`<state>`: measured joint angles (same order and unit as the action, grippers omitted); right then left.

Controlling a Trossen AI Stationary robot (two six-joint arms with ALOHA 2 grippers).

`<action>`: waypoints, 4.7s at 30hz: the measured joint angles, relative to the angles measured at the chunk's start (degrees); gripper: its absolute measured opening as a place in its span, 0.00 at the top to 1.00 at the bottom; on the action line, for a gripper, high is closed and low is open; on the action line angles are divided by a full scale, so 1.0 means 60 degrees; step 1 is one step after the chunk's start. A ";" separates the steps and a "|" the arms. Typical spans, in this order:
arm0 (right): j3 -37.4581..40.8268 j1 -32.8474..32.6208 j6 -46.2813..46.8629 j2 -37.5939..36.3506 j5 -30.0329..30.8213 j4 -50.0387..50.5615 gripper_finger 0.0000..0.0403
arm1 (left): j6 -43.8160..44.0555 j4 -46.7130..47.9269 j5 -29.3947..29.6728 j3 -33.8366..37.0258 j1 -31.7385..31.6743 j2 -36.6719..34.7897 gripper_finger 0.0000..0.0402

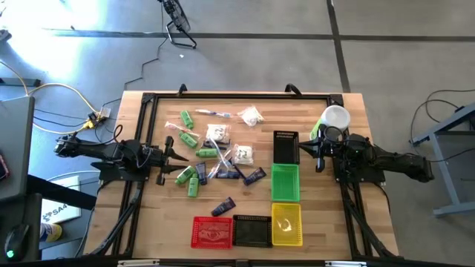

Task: Pick & Place Travel size toiletries

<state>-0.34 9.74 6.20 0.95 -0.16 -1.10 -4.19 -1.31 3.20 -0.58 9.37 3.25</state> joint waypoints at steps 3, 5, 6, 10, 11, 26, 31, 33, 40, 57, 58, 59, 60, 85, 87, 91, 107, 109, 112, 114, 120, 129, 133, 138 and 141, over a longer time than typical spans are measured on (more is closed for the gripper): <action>0.0001 0.0004 0.0000 0.0000 -0.0002 0.0002 0.97 | 0.0000 -0.0003 0.0001 0.0000 0.0000 -0.0001 0.74; 0.0001 0.0002 0.0001 0.0000 0.0000 0.0002 0.97 | 0.0000 -0.0001 -0.0001 0.0000 0.0002 0.0001 0.74; 0.0000 0.0000 0.0004 0.0004 -0.0003 0.0000 0.97 | 0.0000 0.0001 -0.0001 0.0000 0.0002 0.0001 0.74; 0.0000 0.0002 0.0001 0.0001 -0.0002 0.0001 0.97 | -0.0001 -0.0001 -0.0001 0.0000 0.0001 0.0002 0.74; 0.0004 0.0003 0.0001 0.0001 -0.0004 0.0000 0.97 | 0.0000 0.0001 -0.0003 0.0000 0.0001 -0.0001 0.74; 0.0004 0.0000 0.0000 0.0000 -0.0004 0.0000 0.97 | -0.0002 -0.0001 -0.0001 0.0000 0.0001 0.0001 0.74; 0.0001 0.0002 0.0002 0.0002 -0.0001 0.0002 0.97 | -0.0002 -0.0001 -0.0002 0.0000 0.0002 0.0002 0.74; 0.0000 0.0002 0.0004 0.0001 -0.0002 0.0002 0.97 | 0.0000 0.0001 0.0001 0.0000 0.0000 0.0003 0.74; 0.0004 0.0000 0.0004 0.0003 -0.0003 0.0003 0.97 | 0.0000 0.0001 0.0001 0.0000 0.0000 0.0002 0.74; 0.0000 0.0003 0.0003 0.0000 -0.0003 0.0000 0.97 | -0.0002 -0.0010 0.0001 0.0000 0.0004 -0.0001 0.74; 0.0000 0.0004 0.0004 0.0000 -0.0004 0.0004 0.97 | 0.0000 -0.0010 0.0001 0.0000 0.0001 0.0002 0.74; 0.0000 0.0003 0.0000 0.0001 0.0000 0.0004 0.97 | -0.0002 -0.0010 0.0000 0.0000 0.0002 0.0001 0.74; 0.0001 0.0003 0.0000 0.0000 -0.0001 0.0004 0.97 | -0.0004 -0.0010 -0.0001 0.0000 0.0004 0.0003 0.74; 0.0003 0.0000 -0.0069 0.0000 -0.0001 0.0000 0.97 | 0.0000 -0.0006 -0.0001 0.0000 0.0001 0.0001 0.74; 0.0001 0.0000 -0.0069 0.0001 -0.0003 0.0000 0.97 | -0.0004 -0.0006 -0.0001 0.0000 0.0001 0.0000 0.74; 0.0002 0.0003 -0.0069 0.0004 -0.0002 0.0000 0.97 | -0.0003 -0.0006 -0.0002 0.0000 0.0000 0.0000 0.74; 0.0002 0.0004 0.0182 0.0002 0.0004 -0.0076 0.97 | 0.0000 -0.0006 -0.0001 0.0000 0.0002 0.0001 0.74; 0.0000 0.0000 0.0182 0.0001 0.0004 -0.0081 0.97 | 0.0000 -0.0006 0.0001 0.0000 0.0000 0.0003 0.74; 0.0000 0.0004 0.0182 0.0000 0.0004 -0.0091 0.97 | 0.0000 -0.0006 0.0001 0.0000 0.0000 -0.0001 0.74; 0.0000 0.0000 0.0182 0.0004 0.0004 -0.0094 0.97 | 0.0000 -0.0006 -0.0001 0.0000 0.0002 0.0001 0.74; 0.0002 0.0002 0.0182 0.0002 0.0004 -0.0109 0.97 | 0.0630 -0.0037 -0.0003 0.0000 0.0001 -0.0001 0.74; 0.0003 0.0002 0.0197 0.0001 0.0003 -0.0117 0.97 | 0.0776 -0.0218 0.0077 0.0000 0.0001 0.0003 0.74; 0.0001 0.0000 0.0236 0.0004 0.0001 -0.0131 0.97 | 0.0780 -0.0386 0.0128 0.0000 0.0004 -0.0005 0.74; 0.0001 0.0000 0.0353 0.0004 -0.0237 -0.0158 0.97 | 0.0780 -0.0061 0.0046 0.0000 0.0004 -0.0001 0.74; 0.0000 0.0000 0.1063 0.0004 -0.0284 -0.0215 0.99 | 0.0783 -0.0013 0.0045 0.0000 0.0004 0.0003 0.74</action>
<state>-0.34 9.74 12.57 0.97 -1.87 -2.39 0.51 -1.38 3.46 -0.58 9.39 3.27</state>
